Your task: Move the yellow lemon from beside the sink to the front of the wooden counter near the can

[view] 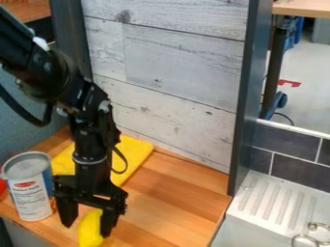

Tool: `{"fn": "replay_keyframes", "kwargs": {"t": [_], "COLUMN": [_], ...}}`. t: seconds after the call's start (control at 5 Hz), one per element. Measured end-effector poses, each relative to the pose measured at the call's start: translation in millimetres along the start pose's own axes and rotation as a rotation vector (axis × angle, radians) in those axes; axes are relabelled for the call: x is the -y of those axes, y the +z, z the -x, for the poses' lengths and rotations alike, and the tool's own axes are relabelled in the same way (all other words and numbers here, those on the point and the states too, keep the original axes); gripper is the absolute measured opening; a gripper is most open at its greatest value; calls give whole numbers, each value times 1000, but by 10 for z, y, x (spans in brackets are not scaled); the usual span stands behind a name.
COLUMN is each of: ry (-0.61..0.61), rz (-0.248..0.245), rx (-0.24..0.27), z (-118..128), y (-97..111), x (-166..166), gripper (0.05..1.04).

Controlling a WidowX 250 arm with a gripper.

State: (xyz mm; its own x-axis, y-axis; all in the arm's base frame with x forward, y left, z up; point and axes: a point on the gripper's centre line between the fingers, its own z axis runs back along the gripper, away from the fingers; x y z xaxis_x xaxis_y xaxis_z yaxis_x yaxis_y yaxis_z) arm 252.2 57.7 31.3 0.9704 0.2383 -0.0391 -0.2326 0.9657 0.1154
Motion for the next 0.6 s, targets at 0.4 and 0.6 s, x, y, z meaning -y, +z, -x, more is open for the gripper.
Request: {"fn": "replay_keyframes", "kwargs": {"t": [0.4, 0.6], "ry": [41, 43], "rz": [-30, -48], "rx": [83, 141], "z": [3, 40], "y": [323, 567], "x": [-15, -86], "gripper": [1004, 1003]}}
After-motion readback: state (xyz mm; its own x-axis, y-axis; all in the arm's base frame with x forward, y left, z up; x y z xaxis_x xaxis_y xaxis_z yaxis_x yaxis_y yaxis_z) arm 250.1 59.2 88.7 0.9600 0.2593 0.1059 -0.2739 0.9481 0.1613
